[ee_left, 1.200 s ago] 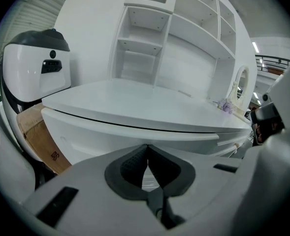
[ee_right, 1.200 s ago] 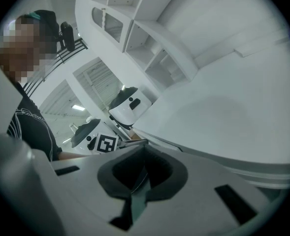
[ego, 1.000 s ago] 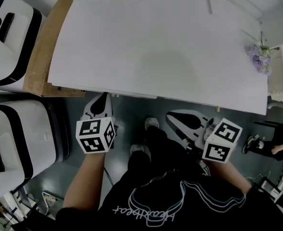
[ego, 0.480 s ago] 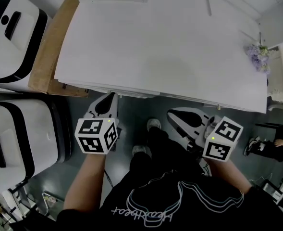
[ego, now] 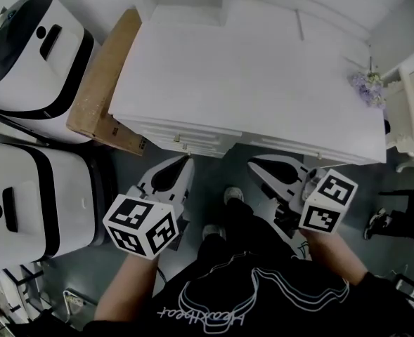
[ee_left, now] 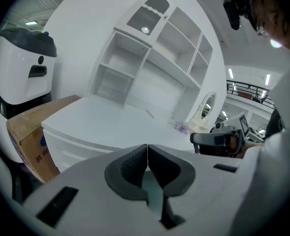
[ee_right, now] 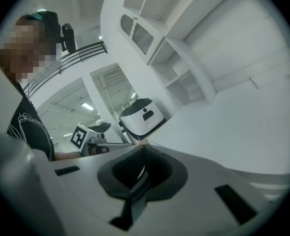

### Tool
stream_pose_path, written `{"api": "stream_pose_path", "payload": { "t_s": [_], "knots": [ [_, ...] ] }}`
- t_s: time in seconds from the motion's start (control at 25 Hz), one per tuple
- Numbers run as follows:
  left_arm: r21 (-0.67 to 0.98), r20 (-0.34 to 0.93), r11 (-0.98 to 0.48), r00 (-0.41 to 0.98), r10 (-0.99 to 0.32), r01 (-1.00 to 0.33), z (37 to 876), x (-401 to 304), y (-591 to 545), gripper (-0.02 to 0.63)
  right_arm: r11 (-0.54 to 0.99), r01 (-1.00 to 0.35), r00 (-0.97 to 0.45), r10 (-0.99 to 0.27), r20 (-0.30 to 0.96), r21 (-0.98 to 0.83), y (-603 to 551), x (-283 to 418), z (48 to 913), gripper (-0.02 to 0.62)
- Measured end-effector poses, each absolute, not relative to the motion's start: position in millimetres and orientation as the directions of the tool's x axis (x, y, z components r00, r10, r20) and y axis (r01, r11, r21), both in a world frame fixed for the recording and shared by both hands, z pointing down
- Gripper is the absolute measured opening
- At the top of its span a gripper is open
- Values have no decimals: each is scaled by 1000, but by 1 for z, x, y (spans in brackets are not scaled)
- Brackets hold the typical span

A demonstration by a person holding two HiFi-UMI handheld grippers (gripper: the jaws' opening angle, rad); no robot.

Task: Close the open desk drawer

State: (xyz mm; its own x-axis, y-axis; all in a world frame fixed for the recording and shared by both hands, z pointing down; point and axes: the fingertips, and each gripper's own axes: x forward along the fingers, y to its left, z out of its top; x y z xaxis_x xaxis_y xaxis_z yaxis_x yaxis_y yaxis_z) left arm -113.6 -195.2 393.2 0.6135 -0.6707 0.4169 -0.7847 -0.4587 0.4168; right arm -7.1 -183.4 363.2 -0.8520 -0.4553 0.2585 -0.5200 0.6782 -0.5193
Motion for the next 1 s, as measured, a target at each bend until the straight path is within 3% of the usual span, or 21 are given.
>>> {"api": "stream_pose_path", "payload": {
  "t_s": [0.56, 1.0],
  "knots": [
    [324, 162, -643, 711, -685, -694, 237, -109, -112, 6, 808, -480, -872, -480, 92, -340, -116, -34, 242, 6],
    [286, 100, -677, 724, -682, -678, 209, -112, -79, 6, 840, -482, -873, -486, 52, -249, -81, -45, 207, 6]
  ]
}}
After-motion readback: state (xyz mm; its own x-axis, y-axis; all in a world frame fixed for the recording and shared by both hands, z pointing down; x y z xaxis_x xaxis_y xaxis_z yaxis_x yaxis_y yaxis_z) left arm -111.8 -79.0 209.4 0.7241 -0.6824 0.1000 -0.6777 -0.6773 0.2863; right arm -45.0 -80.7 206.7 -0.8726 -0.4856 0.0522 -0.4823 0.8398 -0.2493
